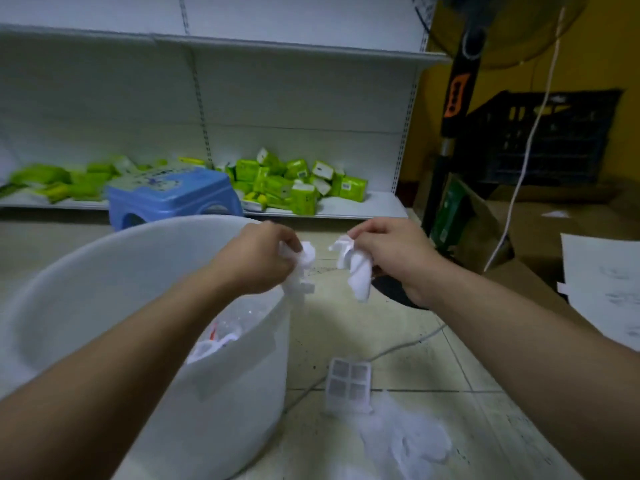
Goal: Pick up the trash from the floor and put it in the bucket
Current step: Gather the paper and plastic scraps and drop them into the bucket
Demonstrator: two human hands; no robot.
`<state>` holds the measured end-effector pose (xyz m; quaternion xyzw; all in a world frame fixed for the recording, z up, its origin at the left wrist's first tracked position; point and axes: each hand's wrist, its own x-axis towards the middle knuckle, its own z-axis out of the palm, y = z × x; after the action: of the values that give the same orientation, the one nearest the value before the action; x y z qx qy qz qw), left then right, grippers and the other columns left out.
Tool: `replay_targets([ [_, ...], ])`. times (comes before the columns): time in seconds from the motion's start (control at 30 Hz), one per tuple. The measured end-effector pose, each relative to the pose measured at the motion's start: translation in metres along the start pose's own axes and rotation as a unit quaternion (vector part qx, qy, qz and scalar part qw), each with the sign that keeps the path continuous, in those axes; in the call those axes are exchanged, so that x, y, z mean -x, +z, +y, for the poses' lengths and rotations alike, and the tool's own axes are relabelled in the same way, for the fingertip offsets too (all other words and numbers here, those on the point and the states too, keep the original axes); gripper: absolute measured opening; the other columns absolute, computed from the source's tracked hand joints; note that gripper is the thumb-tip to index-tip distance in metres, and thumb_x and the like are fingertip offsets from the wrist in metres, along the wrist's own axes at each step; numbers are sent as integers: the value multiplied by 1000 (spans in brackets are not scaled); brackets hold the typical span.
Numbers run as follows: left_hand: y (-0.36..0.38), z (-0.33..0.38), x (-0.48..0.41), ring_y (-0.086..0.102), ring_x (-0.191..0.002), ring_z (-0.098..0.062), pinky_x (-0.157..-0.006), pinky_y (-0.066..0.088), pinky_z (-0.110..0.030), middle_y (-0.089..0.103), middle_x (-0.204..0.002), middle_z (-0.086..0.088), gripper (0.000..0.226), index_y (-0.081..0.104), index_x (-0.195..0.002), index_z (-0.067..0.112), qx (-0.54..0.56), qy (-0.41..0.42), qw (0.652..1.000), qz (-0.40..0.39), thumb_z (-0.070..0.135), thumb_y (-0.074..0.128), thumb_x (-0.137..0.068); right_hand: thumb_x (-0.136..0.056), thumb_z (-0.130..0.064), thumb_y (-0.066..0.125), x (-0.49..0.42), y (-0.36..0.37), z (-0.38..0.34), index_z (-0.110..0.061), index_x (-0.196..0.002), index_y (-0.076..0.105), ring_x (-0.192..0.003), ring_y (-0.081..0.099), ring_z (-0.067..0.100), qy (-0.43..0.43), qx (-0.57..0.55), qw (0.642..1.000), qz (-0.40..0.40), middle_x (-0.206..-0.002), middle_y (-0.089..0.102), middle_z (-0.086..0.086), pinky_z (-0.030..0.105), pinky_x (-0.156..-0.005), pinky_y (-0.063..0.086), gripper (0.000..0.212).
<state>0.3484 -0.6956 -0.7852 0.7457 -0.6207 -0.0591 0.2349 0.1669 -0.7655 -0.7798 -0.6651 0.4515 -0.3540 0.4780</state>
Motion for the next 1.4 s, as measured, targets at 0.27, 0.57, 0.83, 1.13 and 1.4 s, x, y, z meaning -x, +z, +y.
replay_targets([
  [0.27, -31, -105, 25, 57, -108, -27, -83, 41, -29, 60, -124, -12, 58, 46, -133, 23, -28, -143, 988, 59, 9, 63, -79, -77, 7, 58, 6, 114, -25, -13, -104, 63, -59, 62, 17, -48, -106, 991, -68, -70, 65, 2, 29, -51, 54, 34],
  [0.57, -18, -89, 40, 56, -113, -19, -94, 44, -33, 59, -129, -1, 42, 55, -125, 26, -111, -68, 991, -37, 39, 62, -85, -81, -39, 55, 20, 99, 12, -43, -132, 47, -143, 22, 18, -257, 411, 855, -185, -156, 27, -6, 46, -118, 11, 52],
  [0.83, 26, 9, 17, 55, -114, -17, -96, 45, -32, 61, -125, 2, 41, 55, -126, 24, -32, 81, 996, -10, 35, 60, -87, -80, -38, 61, 11, -1, 33, -34, -134, 47, -126, 47, 18, -171, 393, 898, -101, -136, 53, -5, 36, -105, 39, 57],
  [1.13, 133, 49, 26, 53, -115, -21, -93, 48, -37, 52, -134, -1, 49, 46, -132, 25, -133, 123, 967, -179, 35, 61, -86, -84, -37, 62, 24, -90, 137, -26, -146, 27, -132, 39, 29, 25, 484, 854, -189, -150, 34, 8, 39, -105, 39, 72],
  [1.4, 257, 18, 47, 56, -110, -29, -84, 45, -30, 55, -129, -13, 46, 47, -129, 14, -6, -67, 959, -274, 26, 57, -86, -83, -30, 65, 38, -84, 242, -18, -146, 29, -130, 44, 28, 141, 483, 815, -288, -149, 38, 12, 31, -101, 39, 74],
])
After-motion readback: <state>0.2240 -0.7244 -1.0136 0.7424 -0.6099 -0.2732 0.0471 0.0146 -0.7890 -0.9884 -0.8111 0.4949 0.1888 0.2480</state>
